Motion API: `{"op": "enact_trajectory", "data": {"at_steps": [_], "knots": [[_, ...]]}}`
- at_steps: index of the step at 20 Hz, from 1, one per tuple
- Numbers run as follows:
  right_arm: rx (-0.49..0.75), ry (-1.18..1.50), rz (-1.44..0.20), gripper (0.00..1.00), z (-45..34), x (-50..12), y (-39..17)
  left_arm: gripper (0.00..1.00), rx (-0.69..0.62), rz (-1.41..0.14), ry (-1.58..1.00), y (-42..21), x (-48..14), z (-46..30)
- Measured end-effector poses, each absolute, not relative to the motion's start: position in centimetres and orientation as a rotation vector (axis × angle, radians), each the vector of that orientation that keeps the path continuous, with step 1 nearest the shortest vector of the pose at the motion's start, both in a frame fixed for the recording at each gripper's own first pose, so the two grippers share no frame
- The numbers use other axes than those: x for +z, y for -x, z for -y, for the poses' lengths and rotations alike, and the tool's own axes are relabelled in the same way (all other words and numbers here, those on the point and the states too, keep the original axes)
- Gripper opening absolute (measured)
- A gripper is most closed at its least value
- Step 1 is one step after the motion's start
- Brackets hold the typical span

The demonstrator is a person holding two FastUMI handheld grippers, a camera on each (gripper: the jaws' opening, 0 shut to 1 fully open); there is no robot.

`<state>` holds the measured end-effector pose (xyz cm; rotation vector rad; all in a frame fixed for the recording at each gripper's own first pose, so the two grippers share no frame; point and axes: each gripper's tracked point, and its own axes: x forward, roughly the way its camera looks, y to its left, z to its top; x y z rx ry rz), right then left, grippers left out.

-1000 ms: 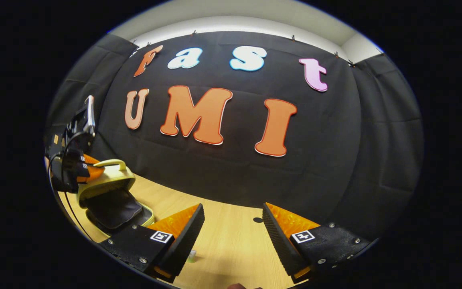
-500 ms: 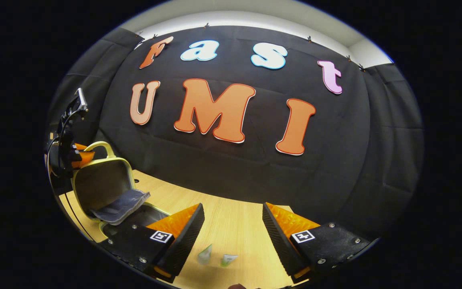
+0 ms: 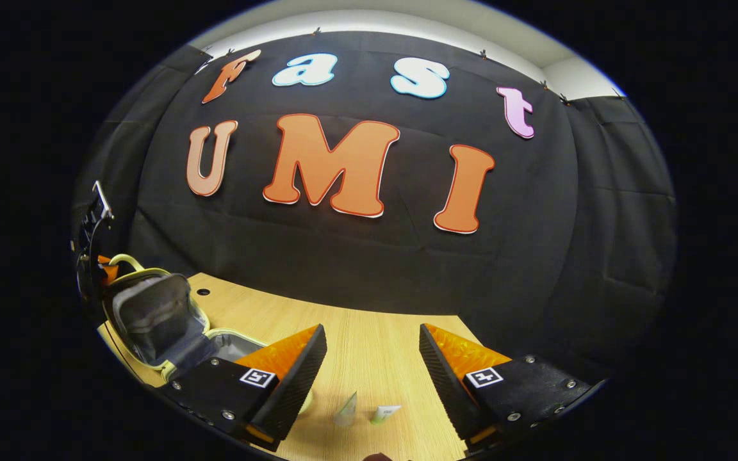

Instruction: First open the suitcase, pack the skin care products into it, and then close the suitcase.

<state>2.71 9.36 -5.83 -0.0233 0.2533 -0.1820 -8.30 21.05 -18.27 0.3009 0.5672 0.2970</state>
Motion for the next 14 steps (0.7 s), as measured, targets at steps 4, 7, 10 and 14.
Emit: {"op": "enact_trajectory", "data": {"at_steps": [4,7,10,14], "knots": [[-0.174,0.039,-0.264,0.93,-9.1,-6.0,-2.7,0.11,0.41,-0.629,-0.311,10.1,-19.3,-22.6],[-0.174,0.04,-0.265,0.93,-8.0,-6.3,-2.7,0.21,0.41,-0.582,-0.314,9.5,-18.6,-21.4],[-0.174,0.05,-0.268,0.93,-6.8,-6.7,-2.0,0.44,0.366,-0.506,-0.311,8.8,-17.3,-19.2],[-0.178,0.053,-0.271,0.92,-4.8,-7.0,-1.2,0.79,0.206,-0.42,-0.229,6.2,-16.4,-13.0]]}}
